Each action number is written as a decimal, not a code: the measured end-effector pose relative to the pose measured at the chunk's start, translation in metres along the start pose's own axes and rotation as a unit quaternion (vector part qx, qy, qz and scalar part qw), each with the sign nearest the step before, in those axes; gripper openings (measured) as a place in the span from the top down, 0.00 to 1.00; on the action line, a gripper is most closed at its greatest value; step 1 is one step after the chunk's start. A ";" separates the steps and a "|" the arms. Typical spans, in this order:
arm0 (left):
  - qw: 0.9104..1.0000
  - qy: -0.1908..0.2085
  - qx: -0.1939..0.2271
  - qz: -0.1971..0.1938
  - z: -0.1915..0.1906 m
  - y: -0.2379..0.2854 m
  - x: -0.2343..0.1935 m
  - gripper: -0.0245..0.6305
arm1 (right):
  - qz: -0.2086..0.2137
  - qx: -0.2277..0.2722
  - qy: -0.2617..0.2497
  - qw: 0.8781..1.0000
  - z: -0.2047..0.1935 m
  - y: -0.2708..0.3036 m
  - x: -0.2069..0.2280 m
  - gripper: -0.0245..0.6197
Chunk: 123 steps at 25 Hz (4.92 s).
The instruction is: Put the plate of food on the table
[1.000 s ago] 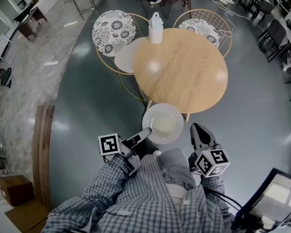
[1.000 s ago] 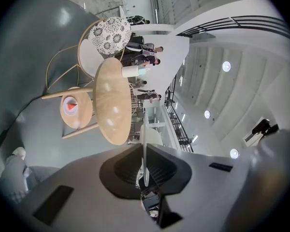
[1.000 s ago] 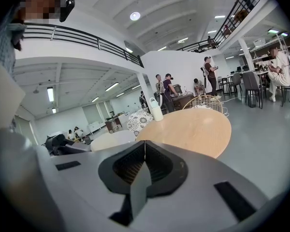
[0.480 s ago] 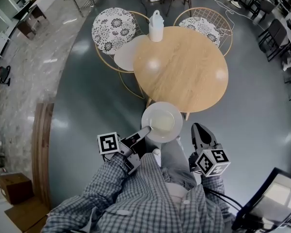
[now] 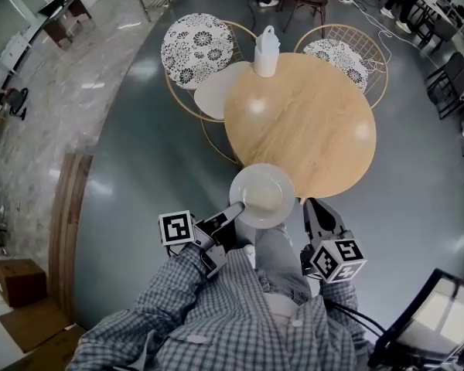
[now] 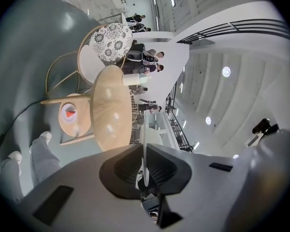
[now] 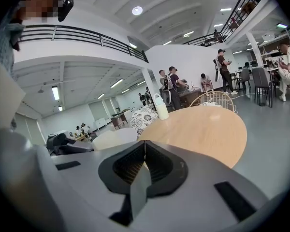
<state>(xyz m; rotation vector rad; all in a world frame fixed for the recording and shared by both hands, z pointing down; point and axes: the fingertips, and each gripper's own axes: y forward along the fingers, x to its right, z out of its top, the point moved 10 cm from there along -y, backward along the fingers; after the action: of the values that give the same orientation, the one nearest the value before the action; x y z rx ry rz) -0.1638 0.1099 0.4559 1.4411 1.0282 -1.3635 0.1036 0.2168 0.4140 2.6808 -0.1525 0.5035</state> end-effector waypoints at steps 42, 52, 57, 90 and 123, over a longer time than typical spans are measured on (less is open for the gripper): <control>0.991 -0.013 0.134 0.022 0.090 0.080 -0.002 0.93 | 0.150 -0.172 0.016 0.973 0.084 0.174 0.050 0.82; 0.986 -0.022 0.162 0.028 0.114 0.098 -0.016 0.93 | 0.204 -0.190 0.110 0.954 0.093 0.214 0.076 0.85; 0.984 -0.030 0.168 0.057 0.127 0.106 -0.029 0.93 | 0.200 -0.206 0.106 0.952 0.093 0.238 0.084 0.85; 0.958 -0.093 0.212 0.170 0.173 0.118 -0.104 0.93 | 0.170 -0.308 0.120 0.928 0.048 0.347 0.107 0.86; 0.952 -0.102 0.222 0.183 0.175 0.125 -0.106 0.94 | 0.314 -0.240 -0.485 0.780 0.054 0.300 0.026 0.85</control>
<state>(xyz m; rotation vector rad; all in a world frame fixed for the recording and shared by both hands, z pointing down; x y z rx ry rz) -0.0972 -0.0928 0.5658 1.6688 0.3032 -1.4791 0.0917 -0.0795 0.4893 2.0411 -1.2871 -0.7256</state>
